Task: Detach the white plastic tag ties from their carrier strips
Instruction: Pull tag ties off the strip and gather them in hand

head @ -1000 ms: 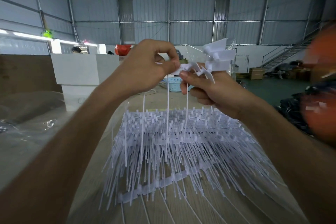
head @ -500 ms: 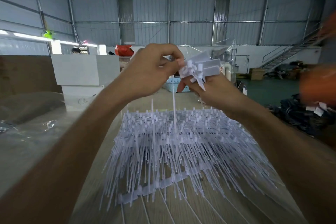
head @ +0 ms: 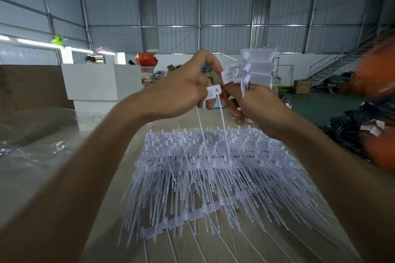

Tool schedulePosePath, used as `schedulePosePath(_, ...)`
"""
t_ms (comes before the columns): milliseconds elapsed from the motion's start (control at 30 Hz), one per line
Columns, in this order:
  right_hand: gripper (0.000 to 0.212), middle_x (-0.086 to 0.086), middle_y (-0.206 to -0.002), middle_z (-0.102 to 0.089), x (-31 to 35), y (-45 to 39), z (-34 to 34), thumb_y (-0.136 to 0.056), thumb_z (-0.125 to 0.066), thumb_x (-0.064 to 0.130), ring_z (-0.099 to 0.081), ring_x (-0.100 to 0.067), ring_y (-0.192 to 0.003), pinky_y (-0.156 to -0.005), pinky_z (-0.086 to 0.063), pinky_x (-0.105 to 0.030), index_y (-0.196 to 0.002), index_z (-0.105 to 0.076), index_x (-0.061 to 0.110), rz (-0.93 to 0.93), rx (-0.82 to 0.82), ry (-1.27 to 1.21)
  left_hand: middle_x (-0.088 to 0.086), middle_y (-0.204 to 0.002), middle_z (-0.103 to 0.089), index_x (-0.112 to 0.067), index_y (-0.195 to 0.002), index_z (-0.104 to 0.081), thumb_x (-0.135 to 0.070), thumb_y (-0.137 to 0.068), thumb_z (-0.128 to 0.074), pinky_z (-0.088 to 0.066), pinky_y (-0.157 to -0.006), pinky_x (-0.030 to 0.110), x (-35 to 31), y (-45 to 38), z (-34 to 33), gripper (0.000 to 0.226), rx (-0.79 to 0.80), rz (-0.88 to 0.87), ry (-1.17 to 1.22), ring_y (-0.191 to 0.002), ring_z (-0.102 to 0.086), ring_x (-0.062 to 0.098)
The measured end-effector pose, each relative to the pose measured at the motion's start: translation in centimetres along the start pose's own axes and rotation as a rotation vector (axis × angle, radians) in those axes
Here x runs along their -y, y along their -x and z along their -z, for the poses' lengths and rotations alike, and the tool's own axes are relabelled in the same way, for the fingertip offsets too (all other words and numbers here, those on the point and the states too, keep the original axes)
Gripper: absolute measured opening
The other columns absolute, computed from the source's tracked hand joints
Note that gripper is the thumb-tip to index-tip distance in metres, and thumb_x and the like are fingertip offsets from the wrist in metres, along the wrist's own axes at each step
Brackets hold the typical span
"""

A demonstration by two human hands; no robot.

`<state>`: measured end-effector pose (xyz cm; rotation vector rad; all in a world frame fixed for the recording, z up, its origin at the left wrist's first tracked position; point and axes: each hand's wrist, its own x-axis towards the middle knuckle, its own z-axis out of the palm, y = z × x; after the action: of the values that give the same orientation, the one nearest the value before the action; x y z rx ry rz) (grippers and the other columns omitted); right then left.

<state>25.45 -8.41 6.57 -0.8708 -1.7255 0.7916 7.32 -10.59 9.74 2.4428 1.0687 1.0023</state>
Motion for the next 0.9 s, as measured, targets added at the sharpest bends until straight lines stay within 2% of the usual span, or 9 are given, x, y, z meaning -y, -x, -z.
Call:
schedulePosePath(67,0.046,0.007,-0.053,-0.041,0.0,0.0,-0.1,-0.104,-0.048,0.039,-0.028,-0.009,-0.045,-0.043,-0.025,-0.021,-0.062,-0.048,0.022,0.006,0.027,-0.007,0.009,-0.087,-0.073,-0.029,-0.114,-0.038,0.003,-0.098,-0.049,-0.047,-0.067,0.033,0.1,0.1,-0.1,0.038,0.037,-0.025,-0.005,-0.075,-0.061,0.019)
schedulePosePath(167,0.055,0.01,-0.05,-0.034,0.1,0.0,-0.1,-0.103,-0.05,0.041,-0.025,-0.007,-0.045,-0.045,-0.022,-0.022,-0.05,-0.048,0.027,0.015,-0.005,0.002,0.016,-0.1,-0.07,-0.026,-0.118,-0.036,0.007,-0.097,-0.051,-0.054,-0.073,0.041,0.2,0.1,0.1,0.042,0.032,-0.045,0.008,-0.09,-0.067,0.03)
schedulePosePath(267,0.048,0.008,-0.052,-0.033,0.1,-0.1,0.0,-0.101,-0.053,0.044,-0.023,-0.008,-0.048,-0.047,-0.019,-0.024,-0.058,-0.042,0.025,0.002,-0.037,-0.045,0.014,-0.105,-0.063,-0.025,-0.117,-0.039,0.008,-0.095,-0.055,-0.055,-0.065,0.028,0.4,0.1,0.4,0.043,-0.017,-0.056,0.013,-0.079,-0.07,0.018)
schedulePosePath(367,0.045,0.009,-0.052,-0.034,0.1,-0.1,0.1,-0.098,-0.059,0.045,-0.025,-0.007,-0.047,-0.046,-0.021,-0.024,-0.061,-0.045,0.025,0.028,-0.031,-0.054,0.015,-0.108,-0.059,-0.019,-0.117,-0.042,0.006,-0.093,-0.061,-0.058,-0.066,0.03,0.5,0.1,0.6,0.039,-0.074,-0.064,0.017,-0.079,-0.072,0.022)
schedulePosePath(433,0.037,0.017,-0.05,-0.043,0.0,0.1,0.2,-0.096,-0.063,0.041,-0.036,0.0,-0.042,-0.044,-0.029,-0.017,-0.062,-0.055,0.031,0.109,-0.015,0.032,0.013,-0.11,-0.061,-0.018,-0.116,-0.046,0.001,-0.091,-0.067,-0.061,-0.07,0.034,0.5,0.1,0.7,0.038,-0.119,-0.076,-0.007,-0.082,-0.071,0.024)
schedulePosePath(500,0.026,0.024,-0.05,-0.052,0.2,0.3,0.1,-0.097,-0.063,0.034,-0.048,0.006,-0.044,-0.045,-0.034,-0.008,-0.072,-0.06,0.035,0.166,-0.002,0.061,0.004,-0.108,-0.063,-0.021,-0.113,-0.052,-0.007,-0.089,-0.072,-0.061,-0.075,0.035,0.6,0.1,0.8,0.034,-0.161,-0.074,-0.066,-0.087,-0.069,0.018)
schedulePosePath(667,0.023,0.009,-0.054,-0.036,0.5,0.0,0.3,-0.099,-0.061,0.033,-0.028,-0.006,-0.047,-0.047,-0.021,-0.023,-0.086,-0.058,0.014,0.094,-0.03,-0.105,-0.009,-0.091,-0.068,-0.028,-0.094,-0.061,-0.033,-0.096,-0.064,-0.055,-0.085,0.039,0.7,-0.4,0.5,0.007,-0.317,0.016,-0.23,-0.087,-0.066,0.01)
schedulePosePath(733,0.022,0.007,-0.055,-0.033,0.6,0.2,0.3,-0.099,-0.06,0.031,-0.025,-0.008,-0.048,-0.047,-0.017,-0.026,-0.086,-0.055,0.014,0.068,-0.018,-0.172,-0.005,-0.084,-0.071,-0.027,-0.086,-0.062,-0.039,-0.099,-0.057,-0.056,-0.084,0.042,0.5,-0.6,0.3,0.018,-0.368,0.041,-0.225,-0.083,-0.07,0.013)
schedulePosePath(900,0.022,0.003,-0.057,-0.027,1.0,0.2,0.2,-0.1,-0.059,0.028,-0.021,-0.01,-0.049,-0.045,-0.017,-0.024,-0.085,-0.049,0.014,0.065,-0.006,-0.242,0.001,-0.073,-0.071,-0.026,-0.071,-0.061,-0.04,-0.101,-0.053,-0.052,-0.073,0.033,0.4,-0.8,0.1,0.034,-0.438,0.042,-0.291,-0.07,-0.067,0.015)
